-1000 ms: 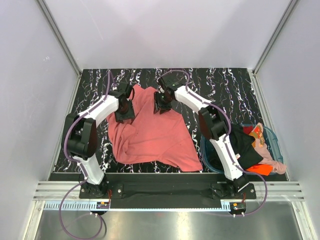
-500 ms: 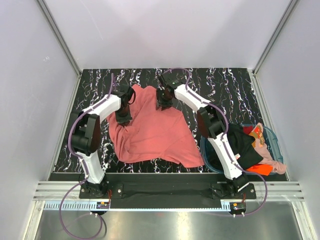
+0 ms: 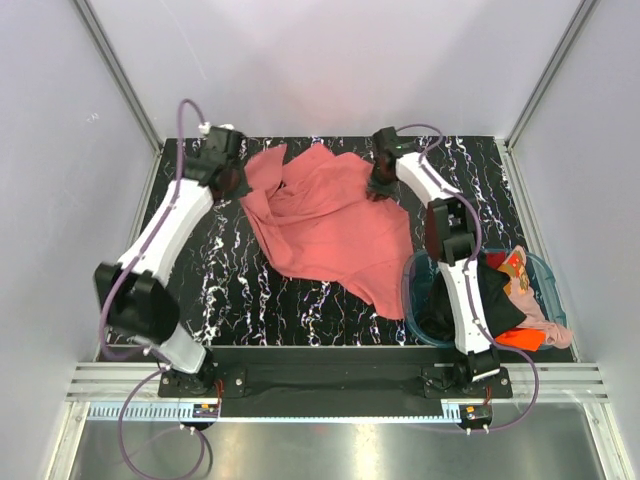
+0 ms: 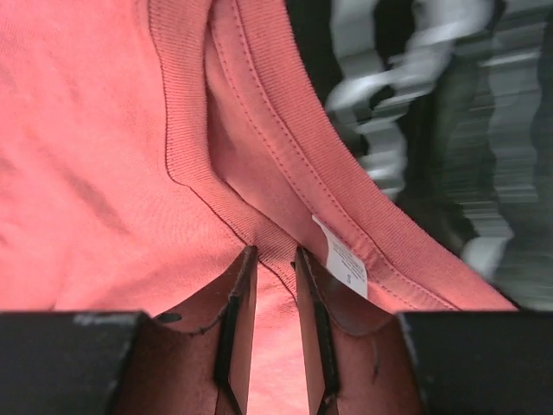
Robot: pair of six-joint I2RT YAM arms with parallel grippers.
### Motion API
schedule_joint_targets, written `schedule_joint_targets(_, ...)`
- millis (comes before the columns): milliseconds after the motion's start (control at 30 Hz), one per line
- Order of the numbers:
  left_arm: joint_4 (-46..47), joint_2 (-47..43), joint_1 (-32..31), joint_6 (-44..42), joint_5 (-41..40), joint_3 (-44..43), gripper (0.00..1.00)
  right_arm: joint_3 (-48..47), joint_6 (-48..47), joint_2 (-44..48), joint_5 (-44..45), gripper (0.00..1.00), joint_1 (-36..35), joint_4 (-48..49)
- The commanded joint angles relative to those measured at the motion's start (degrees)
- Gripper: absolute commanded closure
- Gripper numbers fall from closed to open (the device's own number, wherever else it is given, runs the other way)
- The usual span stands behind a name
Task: Fold and stack the t-shirts
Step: Flatten the tshirt out
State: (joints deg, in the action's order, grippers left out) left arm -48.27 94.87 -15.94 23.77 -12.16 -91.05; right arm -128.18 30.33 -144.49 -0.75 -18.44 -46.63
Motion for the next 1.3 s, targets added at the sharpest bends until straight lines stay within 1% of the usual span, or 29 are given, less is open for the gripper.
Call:
schedule_joint_targets(0, -1.3, -8.1, 2.1, 5.7, -6.3, 9.7, 1.0, 3.5, -1.0, 0.6, 9.7, 0.68, 2.6, -6.8)
schedule_joint_targets(33, -1.6, -12.2, 3.5, 9.9, -7.7, 13.2, 1.0, 4.4, -1.2, 1.5, 9.8, 0.67, 3.1, -6.8)
schedule_joint_targets(67, -3.0, -13.7, 4.6, 12.3, -8.2, 20.0, 1.0, 5.0, -1.5, 1.9, 9.9, 0.67, 3.1, -6.6)
schedule_joint_targets(100, -3.6, -15.5, 8.1, 14.5, -8.1, 23.2, 1.0, 5.4, -1.8, 2.4, 9.8, 0.66, 3.1, -6.5)
schedule_joint_targets(133, -3.9, -16.7, 10.5, 17.0, -6.2, 26.1, 0.95, 6.5, -2.5, 3.6, 9.3, 0.66, 3.1, -6.1)
schedule_joint_targets(167, -2.8, -18.8, 13.0, 16.9, -4.6, 30.7, 0.63, 7.1, -2.8, 4.2, 7.2, 0.66, 3.0, -4.9)
schedule_joint_targets(200, -1.8, -19.6, 17.4, 16.1, -3.1, 32.4, 0.46, 7.5, -3.2, 4.7, 6.4, 0.65, 2.8, -4.5)
schedule_joint_targets(233, -1.2, -20.2, 19.3, 14.4, -1.5, 33.3, 0.32, 7.6, -4.0, 5.6, 5.5, 0.64, 2.6, -4.4)
schedule_joint_targets(267, -1.4, -20.6, 20.5, 13.7, -1.9, 33.1, 0.13, 7.3, -4.5, 6.0, 4.0, 0.64, 1.8, -4.9)
schedule_joint_targets(300, -1.5, -20.7, 21.5, 12.9, -2.9, 32.5, 0.05, 7.2, -5.2, 6.5, 3.4, 0.63, 1.2, -5.0)
schedule_joint_targets(333, -1.6, -20.6, 21.7, 11.4, -4.6, 31.6, 0.02, 7.2, -6.7, 7.7, 2.5, 0.61, 0.6, -4.9)
schedule_joint_targets(400, -0.6, -19.6, 21.7, 9.5, -3.4, 28.7, 0.06, 7.5, -7.9, 9.2, 2.5, 0.59, -1.8, -4.8)
schedule_joint_targets(433, -0.2, -19.1, 21.7, 8.0, 0.6, 27.9, 0.09, 7.8, -9.0, 10.8, 1.8, 0.57, -2.4, -4.5)
schedule_joint_targets(467, 2.6, -18.4, 21.7, 6.5, 8.5, 27.7, 0.14, 7.9, -9.8, 12.0, 1.2, 0.54, -3.7, -4.4)
schedule_joint_targets(500, 5.4, -18.1, 21.7, 6.5, 8.6, 28.4, 0.16, 8.0, -9.8, 12.0, 0.9, 0.53, -4.2, -4.4)
schedule_joint_targets(533, 8.6, -17.1, 21.7, 5.6, 19.8, 29.6, 0.18, 8.2, -9.8, 13.1, -0.7, 0.52, -4.7, -4.4)
schedule_joint_targets(567, 11.2, -15.1, 21.4, 5.7, 23.6, 29.8, 0.21, 8.6, -9.8, 13.6, -1.8, 0.51, -4.9, -4.3)
schedule_joint_targets(600, 10.3, -10.9, 20.6, 5.9, 24.7, 28.9, 0.23, 9.3, -9.8, 14.6, -2.8, 0.51, -5.5, -4.3)
schedule_joint_targets(633, 9.5, -8.5, 20.2, 5.8, 24.3, 27.9, 0.23, 9.4, -9.5, 15.0, -4.6, 0.51, -5.6, -4.3)
schedule_joint_targets(733, 9.4, -1.3, 19.6, 5.8, 25.1, 23.9, 0.25, 11.1, -9.5, 16.8, -5.8, 0.51, -6.3, -4.3)
schedule_joint_targets(767, 9.4, 0.0, 19.5, 5.5, 24.8, 21.7, 0.27, 11.9, -9.6, 17.3, -6.0, 0.51, -6.5, -3.9)
schedule_joint_targets(800, 9.2, 1.5, 18.9, 4.9, 24.2, 20.3, 0.32, 13.6, -9.5, 18.4, -6.4, 0.51, -6.6, -3.5)
schedule_joint_targets(833, 9.2, 3.8, 18.4, 4.4, 24.0, 18.1, 0.4, 14.2, -9.3, 18.8, -6.8, 0.52, -6.5, -2.8)
schedule_joint_targets(933, 7.2, 6.9, 16.7, 3.6, 21.3, 15.2, 0.43, 15.1, -9.3, 19.8, -6.8, 0.52, -6.6, -3.5)
schedule_joint_targets(1000, 6.5, 8.2, 16.3, 3.9, 19.2, 15.2, 0.43, 15.8, -9.6, 21.2, -6.7, 0.52, -6.5, -3.5)
schedule_joint_targets(1133, 7.4, 10.4, 16.3, 4.2, 18.2, 16.7, 0.45, 16.7, -10.4, 22.8, -6.9, 0.52, -6.6, -3.3)
schedule_joint_targets(1167, 6.4, 11.0, 16.2, 4.1, 17.9, 16.3, 0.48, 17.0, -10.5, 22.9, -7.1, 0.53, -6.5, -3.3)
schedule_joint_targets(1233, 6.5, 10.7, 16.3, 4.3, 17.1, 18.1, 0.48, 17.5, -10.6, 23.5, -7.3, 0.52, -6.5, -3.2)
schedule_joint_targets(1267, 6.9, 9.9, 16.3, 4.4, 17.0, 19.1, 0.52, 17.7, -10.6, 23.4, -7.3, 0.53, -6.5, -3.2)
